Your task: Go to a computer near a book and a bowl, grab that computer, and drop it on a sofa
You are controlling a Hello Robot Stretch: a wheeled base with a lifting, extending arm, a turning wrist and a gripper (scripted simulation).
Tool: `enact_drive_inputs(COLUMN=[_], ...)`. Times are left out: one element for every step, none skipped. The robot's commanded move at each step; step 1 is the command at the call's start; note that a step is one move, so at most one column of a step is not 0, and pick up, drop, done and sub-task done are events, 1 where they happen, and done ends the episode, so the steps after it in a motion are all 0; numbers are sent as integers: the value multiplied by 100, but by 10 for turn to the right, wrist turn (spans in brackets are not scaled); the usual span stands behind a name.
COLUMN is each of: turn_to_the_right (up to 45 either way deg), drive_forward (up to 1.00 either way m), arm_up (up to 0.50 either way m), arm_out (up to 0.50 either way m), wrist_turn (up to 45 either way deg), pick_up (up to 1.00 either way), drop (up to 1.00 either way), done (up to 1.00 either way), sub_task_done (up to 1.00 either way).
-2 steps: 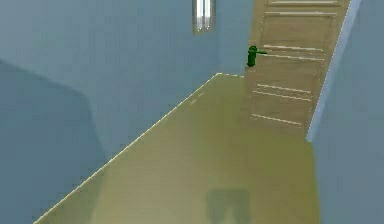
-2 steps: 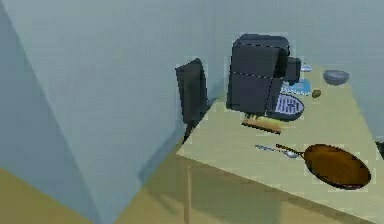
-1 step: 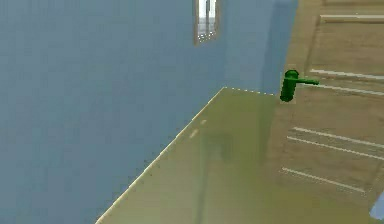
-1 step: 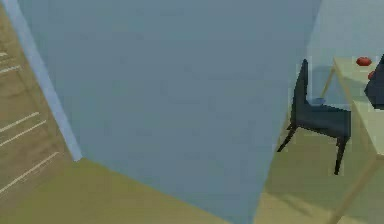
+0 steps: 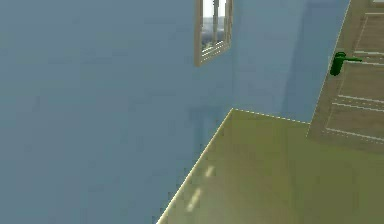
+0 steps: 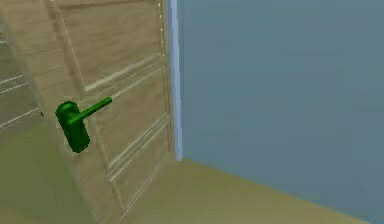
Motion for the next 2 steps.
enact_drive_inputs(turn_to_the_right=[0,240], drive_forward=[50,0], arm_up=[0,0], arm_out=[0,0], wrist_turn=[0,0], pick_up=[0,0], drop=[0,0], done=[0,0], sub_task_done=[0,0])
